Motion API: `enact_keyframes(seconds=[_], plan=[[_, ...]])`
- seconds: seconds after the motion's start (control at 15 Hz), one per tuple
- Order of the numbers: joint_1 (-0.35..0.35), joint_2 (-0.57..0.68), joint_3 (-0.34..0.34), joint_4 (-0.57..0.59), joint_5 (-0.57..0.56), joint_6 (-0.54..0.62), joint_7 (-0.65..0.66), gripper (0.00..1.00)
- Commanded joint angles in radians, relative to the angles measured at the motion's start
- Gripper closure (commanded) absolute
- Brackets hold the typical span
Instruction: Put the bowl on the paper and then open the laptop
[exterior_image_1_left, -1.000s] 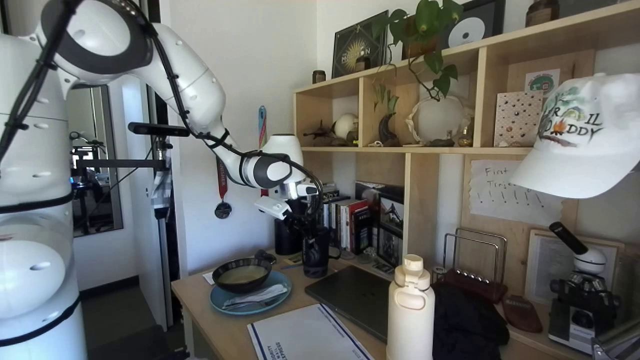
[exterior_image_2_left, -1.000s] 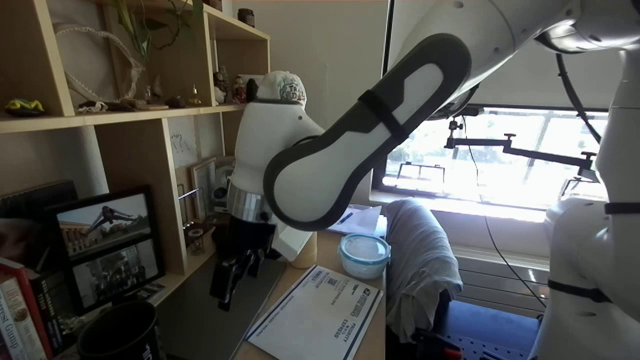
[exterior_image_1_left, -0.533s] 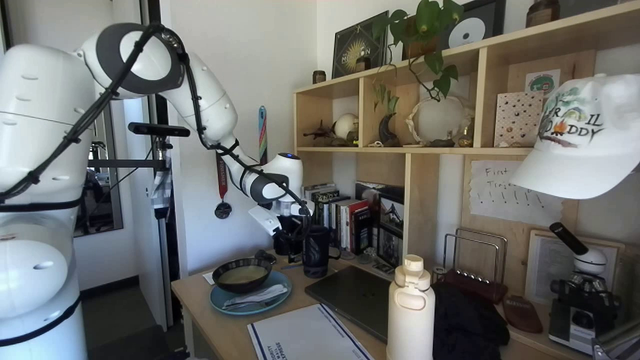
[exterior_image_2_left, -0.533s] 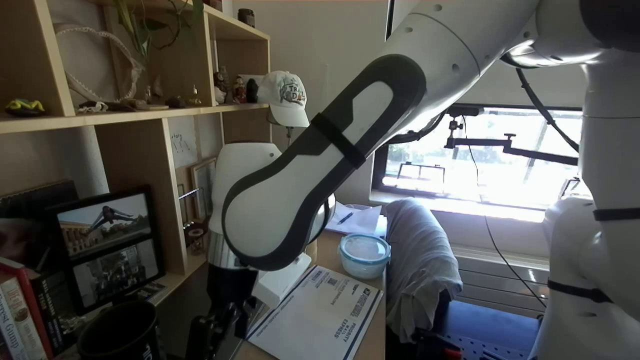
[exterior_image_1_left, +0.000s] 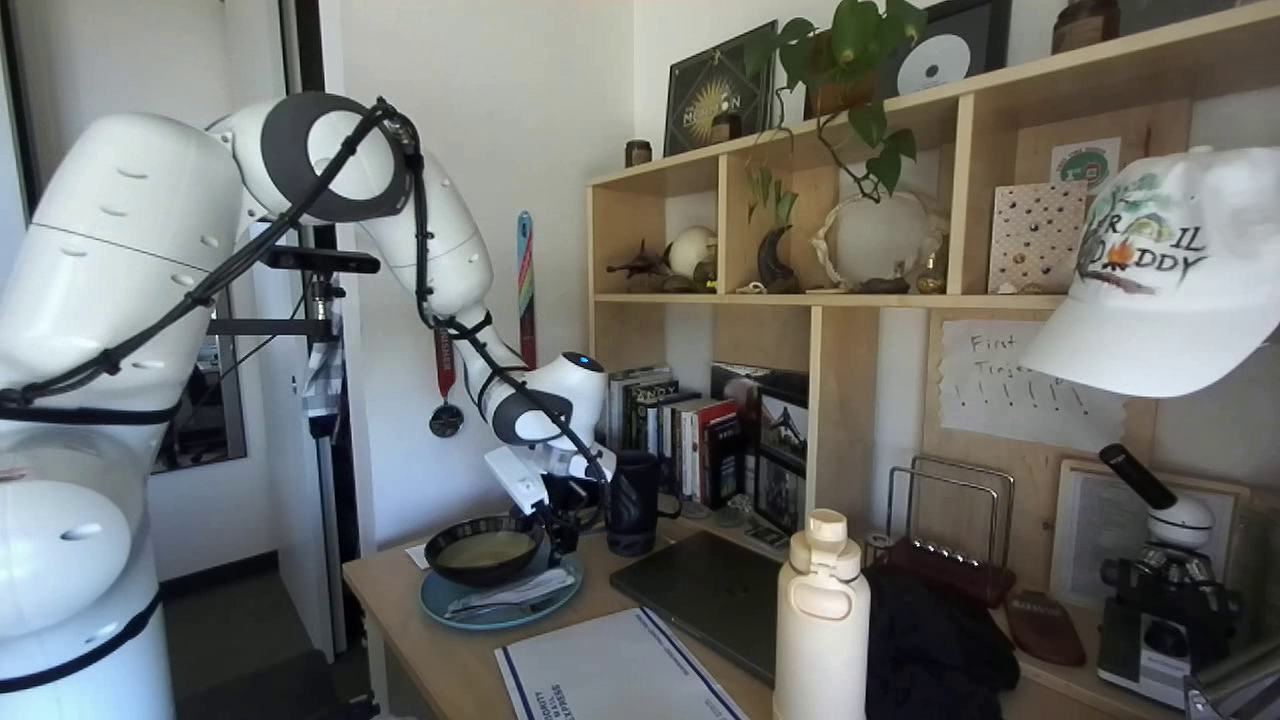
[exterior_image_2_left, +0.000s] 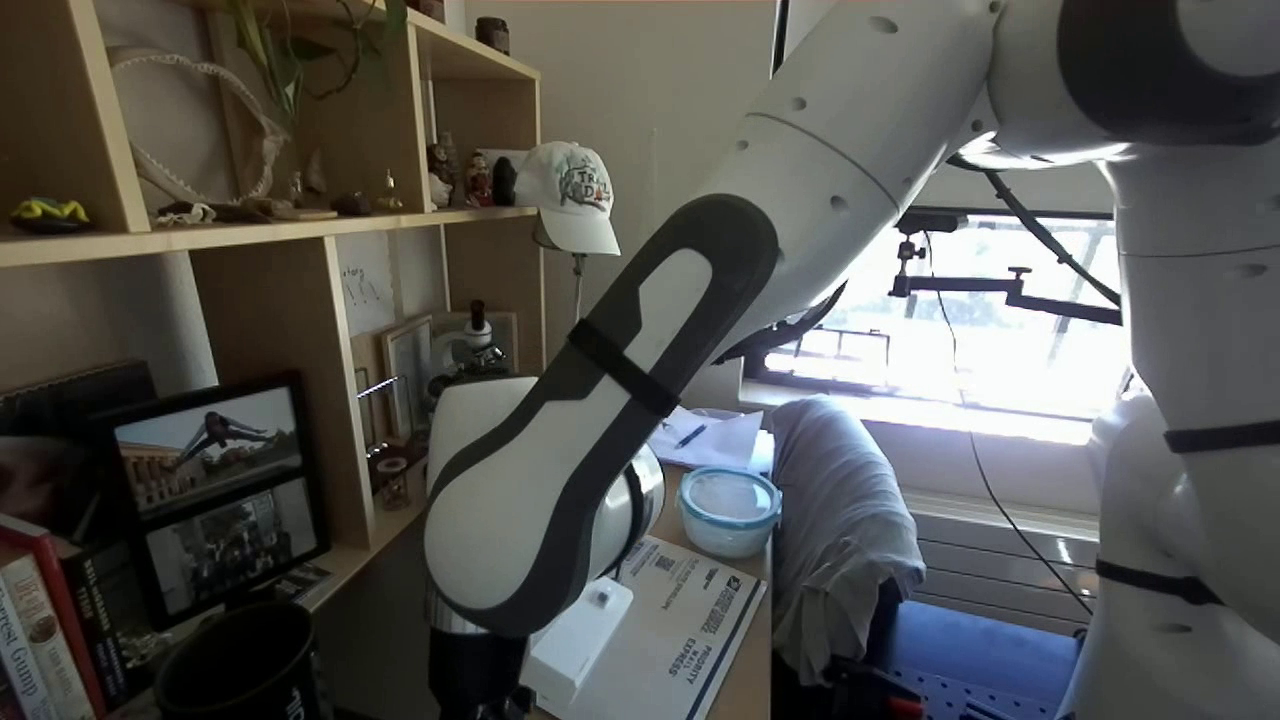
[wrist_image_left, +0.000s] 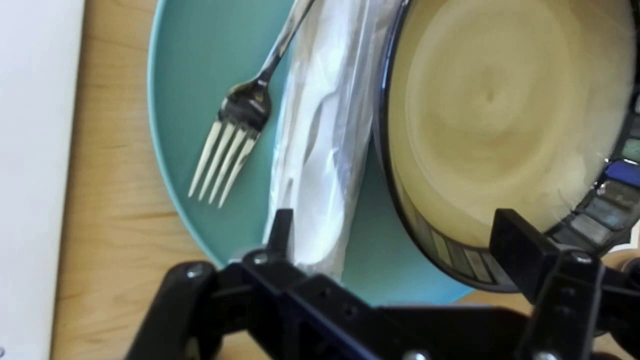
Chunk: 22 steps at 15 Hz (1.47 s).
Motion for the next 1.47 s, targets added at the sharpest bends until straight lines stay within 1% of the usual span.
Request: enact_keyframes(seconds=[0.0,0.2,0.27,0.33,0.47,0.53,0.67,0.73,0.87,0.93,1.0,1.13,1.2,1.4], plan=[[-0.035,0.032,0.041,0.018,0.065,-0.043,-0.059,0.0],[-0.044,0.043,0.045,0.006,0.073,-0.052,-0.065,0.0],[-0.045,0.047,0.042,0.004,0.071,-0.056,-0.06,0.25],[-0.048,0.049,0.043,0.003,0.073,-0.059,-0.061,0.26],[-0.055,0.053,0.042,0.0,0.075,-0.065,-0.06,0.42],[-0.058,0.055,0.043,0.001,0.077,-0.068,-0.06,0.51],[-0.063,0.053,0.041,0.0,0.078,-0.071,-0.057,0.64],[-0.066,0.052,0.04,0.0,0.078,-0.073,-0.057,0.73],[-0.068,0.05,0.039,0.001,0.085,-0.081,-0.056,0.88],[-0.068,0.05,0.038,0.002,0.088,-0.085,-0.057,0.94],[-0.067,0.049,0.036,0.004,0.086,-0.09,-0.058,0.96],[-0.071,0.04,0.035,0.009,0.087,-0.111,-0.071,0.93],[-0.075,0.03,0.036,0.016,0.095,-0.129,-0.089,0.94],[-0.082,-0.006,0.032,0.028,0.097,-0.155,-0.112,0.94]])
